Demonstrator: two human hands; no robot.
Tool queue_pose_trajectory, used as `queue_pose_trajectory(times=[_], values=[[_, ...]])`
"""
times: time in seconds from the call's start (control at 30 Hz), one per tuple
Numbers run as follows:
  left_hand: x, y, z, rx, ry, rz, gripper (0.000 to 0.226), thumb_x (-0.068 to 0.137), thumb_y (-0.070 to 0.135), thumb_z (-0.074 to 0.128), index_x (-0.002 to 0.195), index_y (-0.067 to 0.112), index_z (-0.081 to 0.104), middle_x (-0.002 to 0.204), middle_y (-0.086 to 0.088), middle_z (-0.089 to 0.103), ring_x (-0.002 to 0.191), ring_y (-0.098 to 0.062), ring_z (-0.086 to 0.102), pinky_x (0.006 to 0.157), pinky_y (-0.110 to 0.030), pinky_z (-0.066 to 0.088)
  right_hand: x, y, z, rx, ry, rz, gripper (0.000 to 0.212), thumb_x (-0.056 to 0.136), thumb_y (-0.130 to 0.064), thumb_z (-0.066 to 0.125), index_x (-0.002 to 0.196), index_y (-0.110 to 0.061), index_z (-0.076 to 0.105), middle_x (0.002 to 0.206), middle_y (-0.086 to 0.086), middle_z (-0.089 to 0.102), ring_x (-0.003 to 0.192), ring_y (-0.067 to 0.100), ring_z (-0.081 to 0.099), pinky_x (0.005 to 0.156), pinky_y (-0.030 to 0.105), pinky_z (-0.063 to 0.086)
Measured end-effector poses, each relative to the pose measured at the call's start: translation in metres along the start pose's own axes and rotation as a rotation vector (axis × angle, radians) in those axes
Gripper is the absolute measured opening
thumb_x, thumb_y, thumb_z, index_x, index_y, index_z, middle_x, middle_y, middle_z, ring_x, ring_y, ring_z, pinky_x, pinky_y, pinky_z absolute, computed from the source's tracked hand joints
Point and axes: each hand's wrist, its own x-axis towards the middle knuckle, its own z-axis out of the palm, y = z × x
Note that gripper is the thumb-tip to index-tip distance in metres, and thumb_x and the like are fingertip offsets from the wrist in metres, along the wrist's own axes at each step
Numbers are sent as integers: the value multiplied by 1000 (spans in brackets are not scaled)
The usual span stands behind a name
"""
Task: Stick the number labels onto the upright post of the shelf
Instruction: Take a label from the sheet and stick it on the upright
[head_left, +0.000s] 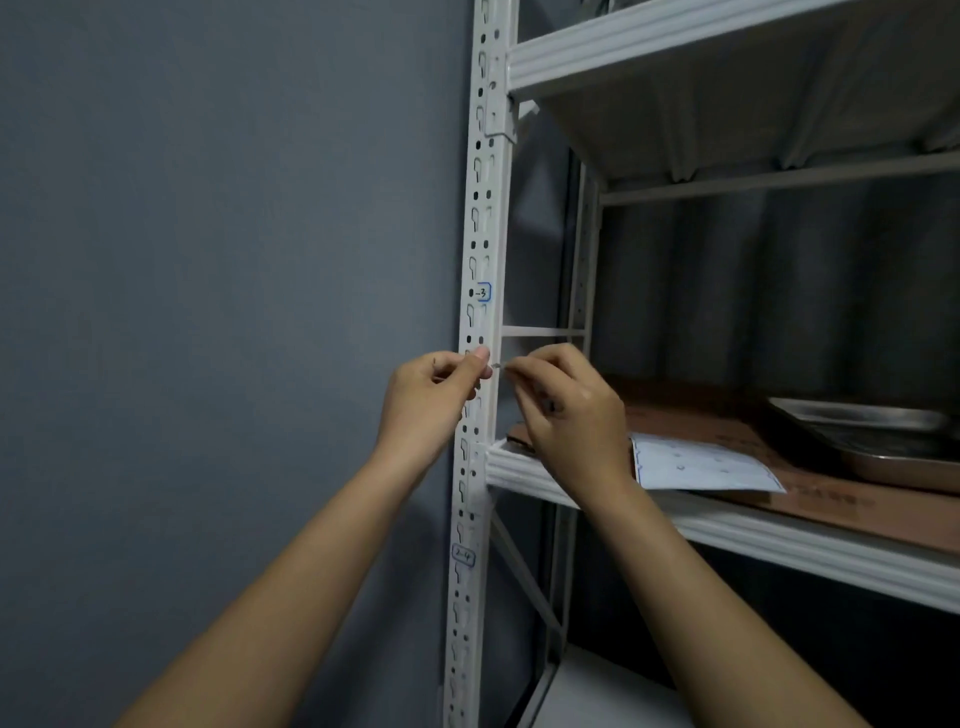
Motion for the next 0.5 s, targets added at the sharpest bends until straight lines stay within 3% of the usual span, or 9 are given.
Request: queue_pose_trajectory(times=[0.1, 0.33, 0.5], values=[[-14, 7, -3, 3, -44, -34, 23, 87, 37, 64, 69, 23, 68, 72, 4, 67, 71, -5, 60, 67, -24, 48, -7, -10, -9, -74, 10, -44, 24, 90, -27, 54, 94, -12, 72, 87, 2, 64, 72, 18, 60, 50, 27, 46], [-22, 18, -7, -17, -90, -101, 15, 85, 28, 67, 71, 21, 67, 72, 6, 64, 75, -8, 60, 68, -26, 49, -7, -21, -16, -195, 9, -150, 23, 90, -23, 52, 90, -13, 73, 82, 4, 64, 67, 24, 61, 42, 28, 45], [-19, 17, -8, 35, -71, -52, 16, 84, 21, 68, 69, 25, 68, 63, 14, 64, 63, 5, 59, 64, -20, 46, -6, -18, -14, -189, 18, -129, 21, 90, -24, 56, 87, -12, 72, 84, 3, 64, 68, 23, 61, 43, 32, 47]])
